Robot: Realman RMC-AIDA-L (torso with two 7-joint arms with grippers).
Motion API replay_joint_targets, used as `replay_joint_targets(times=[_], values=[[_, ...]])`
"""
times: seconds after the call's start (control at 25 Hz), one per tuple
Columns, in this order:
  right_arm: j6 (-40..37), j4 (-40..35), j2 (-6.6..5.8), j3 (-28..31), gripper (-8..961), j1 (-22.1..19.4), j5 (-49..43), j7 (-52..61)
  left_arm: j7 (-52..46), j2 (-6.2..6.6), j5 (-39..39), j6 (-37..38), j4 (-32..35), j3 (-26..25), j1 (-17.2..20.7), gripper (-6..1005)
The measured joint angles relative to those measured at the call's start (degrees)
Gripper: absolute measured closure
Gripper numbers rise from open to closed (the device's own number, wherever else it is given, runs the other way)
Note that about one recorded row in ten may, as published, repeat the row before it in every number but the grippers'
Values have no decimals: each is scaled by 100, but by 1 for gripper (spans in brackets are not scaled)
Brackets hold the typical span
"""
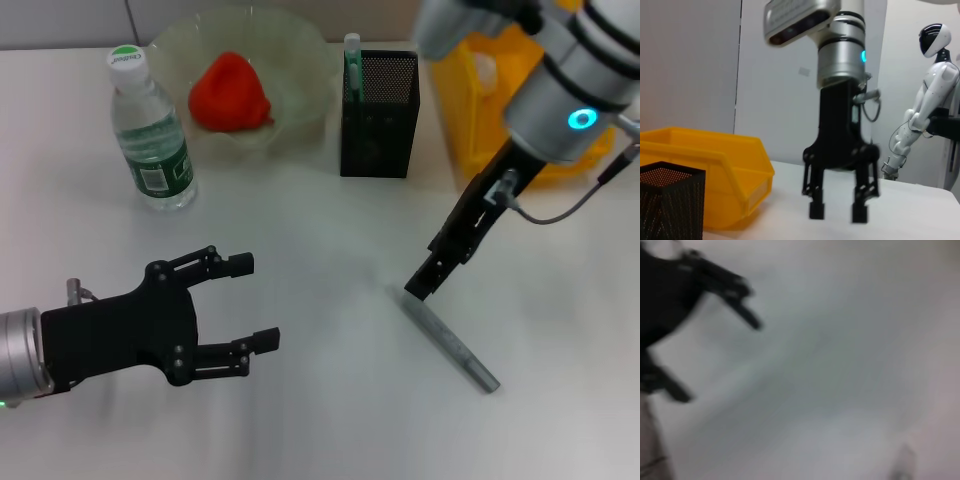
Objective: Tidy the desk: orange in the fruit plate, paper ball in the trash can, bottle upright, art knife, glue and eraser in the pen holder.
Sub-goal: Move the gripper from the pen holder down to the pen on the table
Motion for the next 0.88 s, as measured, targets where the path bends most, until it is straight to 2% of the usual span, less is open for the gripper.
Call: replay_joint_targets(times=[0.12, 0.36, 0.4, 0.88], values=[[294, 16, -8, -573, 259, 51, -59, 406, 14, -18, 2, -20, 0, -2, -1, 139], [525, 210, 31, -1357, 259, 144, -101, 558, 22, -40, 3, -32, 0, -30, -1, 139], [685, 305, 40, -1687, 259, 147, -81, 570, 22, -45, 4, -32, 0, -32, -2, 139], [1295, 462, 64, -2616, 260, 66, 306, 580, 22, -80, -6, -38, 0, -51, -13, 139]])
